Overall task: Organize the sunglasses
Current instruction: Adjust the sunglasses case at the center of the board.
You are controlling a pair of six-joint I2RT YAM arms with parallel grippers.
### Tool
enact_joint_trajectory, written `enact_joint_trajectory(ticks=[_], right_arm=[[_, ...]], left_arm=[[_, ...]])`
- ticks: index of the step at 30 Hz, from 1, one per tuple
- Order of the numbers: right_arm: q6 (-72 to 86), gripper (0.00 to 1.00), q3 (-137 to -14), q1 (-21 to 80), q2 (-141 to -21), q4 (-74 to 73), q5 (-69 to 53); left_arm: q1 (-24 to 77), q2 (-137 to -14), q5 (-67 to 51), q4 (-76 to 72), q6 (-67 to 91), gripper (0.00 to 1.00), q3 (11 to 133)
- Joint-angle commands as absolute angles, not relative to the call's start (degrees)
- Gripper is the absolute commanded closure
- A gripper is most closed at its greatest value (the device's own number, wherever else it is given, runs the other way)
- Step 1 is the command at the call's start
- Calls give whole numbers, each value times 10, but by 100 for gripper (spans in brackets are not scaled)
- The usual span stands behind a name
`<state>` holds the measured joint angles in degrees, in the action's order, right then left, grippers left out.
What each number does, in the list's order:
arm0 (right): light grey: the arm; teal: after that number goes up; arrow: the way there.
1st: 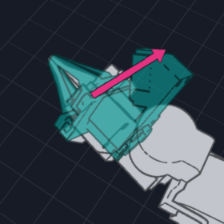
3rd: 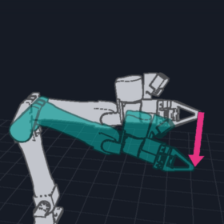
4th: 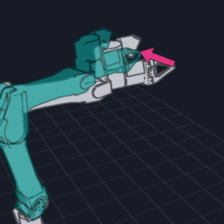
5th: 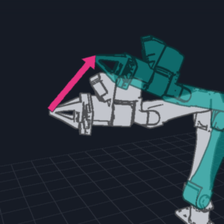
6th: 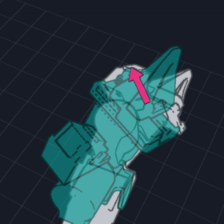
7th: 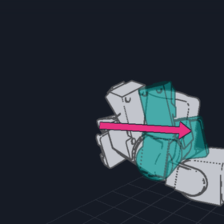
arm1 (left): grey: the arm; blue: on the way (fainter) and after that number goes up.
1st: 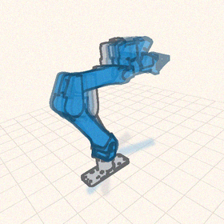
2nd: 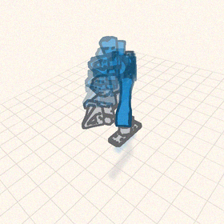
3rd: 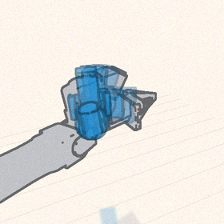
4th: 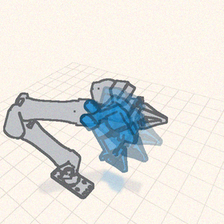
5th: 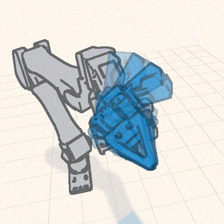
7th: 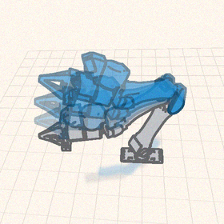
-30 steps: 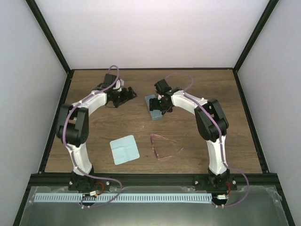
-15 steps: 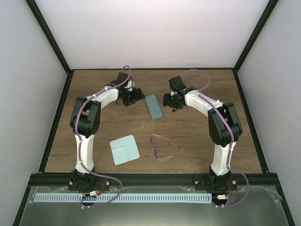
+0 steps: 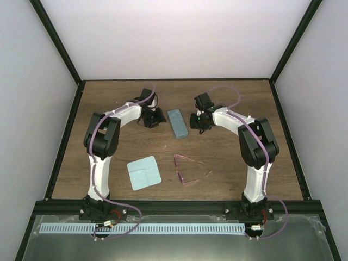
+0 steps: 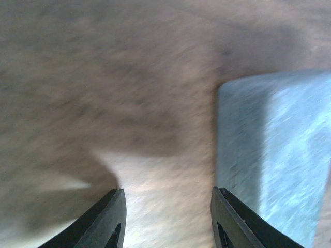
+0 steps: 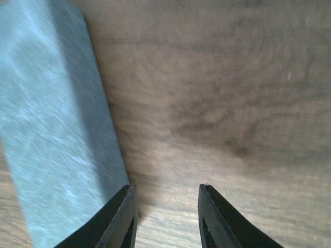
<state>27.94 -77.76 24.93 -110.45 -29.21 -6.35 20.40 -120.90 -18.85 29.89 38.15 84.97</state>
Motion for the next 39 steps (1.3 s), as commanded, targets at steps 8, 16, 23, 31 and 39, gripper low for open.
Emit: enact_joint_trajectory(ticks=[8,16,23,31,39], right_arm=[[283,66,-726,256,-1104,-253,-130],[297,66,-780,307,-1149,-249,-177],[297,66,-786,317,-1139,-250,-168],[290,61,-796,298,-1085,-261,-136],[271,58,-943,236,-1162,-295,-129]], left_arm=[[233,-1315,-168,328,373,45,1004],[239,-1345,-229,289,375,14,1052],[240,-1328,-229,290,342,3,1066],[264,-1263,-225,295,309,2,1014],[279,-1156,-155,324,284,0,931]])
